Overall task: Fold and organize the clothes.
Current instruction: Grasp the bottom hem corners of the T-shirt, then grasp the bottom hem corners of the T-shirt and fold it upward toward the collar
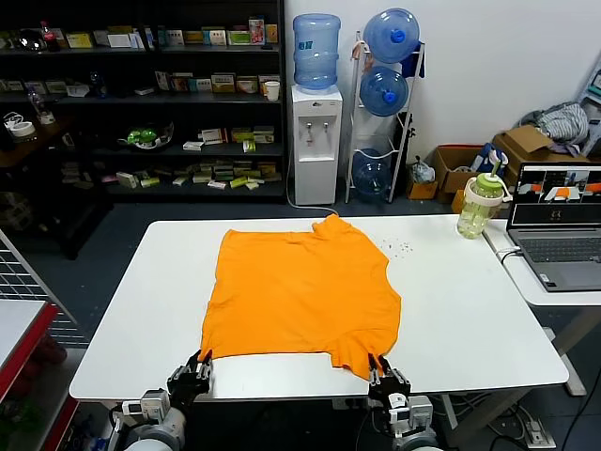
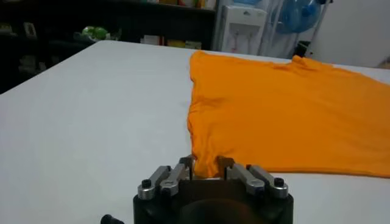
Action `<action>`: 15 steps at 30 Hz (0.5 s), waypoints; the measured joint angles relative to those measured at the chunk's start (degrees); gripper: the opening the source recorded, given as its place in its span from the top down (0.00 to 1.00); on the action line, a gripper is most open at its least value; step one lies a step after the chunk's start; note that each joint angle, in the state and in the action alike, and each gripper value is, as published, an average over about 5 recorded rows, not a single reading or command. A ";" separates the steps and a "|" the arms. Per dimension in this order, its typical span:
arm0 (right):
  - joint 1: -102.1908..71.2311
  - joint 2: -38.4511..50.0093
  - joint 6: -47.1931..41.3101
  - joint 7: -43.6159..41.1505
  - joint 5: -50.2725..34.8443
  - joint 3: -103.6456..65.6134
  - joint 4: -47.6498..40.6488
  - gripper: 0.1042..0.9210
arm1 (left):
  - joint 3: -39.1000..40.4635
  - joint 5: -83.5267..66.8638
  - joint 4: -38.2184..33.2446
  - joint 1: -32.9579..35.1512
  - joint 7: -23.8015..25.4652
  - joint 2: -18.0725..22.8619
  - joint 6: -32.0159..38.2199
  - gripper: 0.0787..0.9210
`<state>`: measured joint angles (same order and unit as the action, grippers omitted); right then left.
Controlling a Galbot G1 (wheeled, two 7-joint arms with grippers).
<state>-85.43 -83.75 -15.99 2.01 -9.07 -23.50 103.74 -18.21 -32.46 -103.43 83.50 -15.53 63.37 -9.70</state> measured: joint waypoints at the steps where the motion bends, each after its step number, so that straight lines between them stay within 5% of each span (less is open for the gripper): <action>1: -0.08 0.04 0.04 0.02 -0.10 0.05 0.09 0.88 | 0.04 0.00 0.04 -0.05 -0.05 0.01 0.00 0.71; 9: -2.13 1.31 0.48 0.45 -1.23 0.32 2.47 0.97 | -0.32 -0.51 -0.90 0.59 -0.80 -0.22 -0.11 0.96; 15: -6.65 3.76 1.29 1.01 -2.73 -0.46 6.82 0.97 | -0.91 -1.69 -4.03 2.84 -1.67 -1.22 -0.35 0.98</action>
<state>-92.08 -80.00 -14.70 3.03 -11.80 -23.97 110.56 -19.12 -34.15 -107.47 86.34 -17.19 62.15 -10.05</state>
